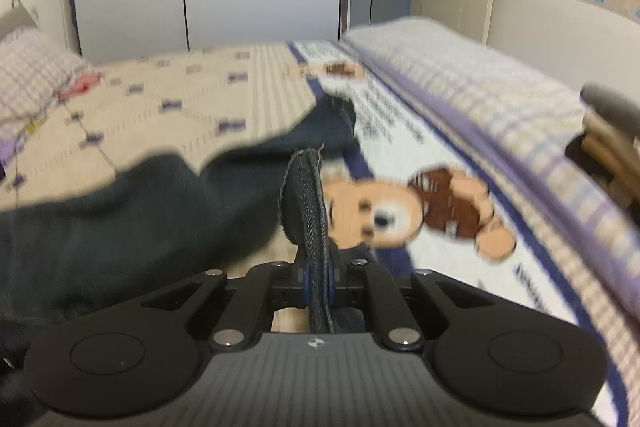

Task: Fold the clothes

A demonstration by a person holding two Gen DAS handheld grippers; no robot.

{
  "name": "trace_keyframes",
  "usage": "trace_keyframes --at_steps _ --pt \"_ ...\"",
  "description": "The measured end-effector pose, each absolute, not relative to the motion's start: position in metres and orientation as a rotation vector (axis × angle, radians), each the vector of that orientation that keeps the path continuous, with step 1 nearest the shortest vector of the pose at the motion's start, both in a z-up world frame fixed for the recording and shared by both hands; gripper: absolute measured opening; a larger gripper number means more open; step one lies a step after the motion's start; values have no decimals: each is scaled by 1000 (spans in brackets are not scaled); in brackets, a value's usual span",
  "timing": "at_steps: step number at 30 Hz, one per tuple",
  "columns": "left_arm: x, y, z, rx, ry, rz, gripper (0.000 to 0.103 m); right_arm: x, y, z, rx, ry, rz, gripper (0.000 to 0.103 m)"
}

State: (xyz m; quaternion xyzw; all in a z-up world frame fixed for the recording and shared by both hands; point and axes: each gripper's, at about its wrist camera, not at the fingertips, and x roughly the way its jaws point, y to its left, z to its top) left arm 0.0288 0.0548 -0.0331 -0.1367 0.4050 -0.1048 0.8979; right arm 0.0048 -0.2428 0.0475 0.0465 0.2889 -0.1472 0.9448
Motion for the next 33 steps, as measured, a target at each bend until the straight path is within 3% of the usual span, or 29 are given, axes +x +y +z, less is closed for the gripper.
trace_keyframes --at_steps 8,14,24,33 --pt "27 55 -33 -288 835 -216 95 -20 -252 124 114 400 -304 9" --pt "21 52 -33 -264 837 -212 95 -65 -272 150 132 307 -335 8" --pt "-2 51 -26 -321 850 -305 94 -124 -325 123 219 381 -392 8" --pt "-26 29 -18 -330 827 -527 94 -176 -360 54 315 531 -444 9"
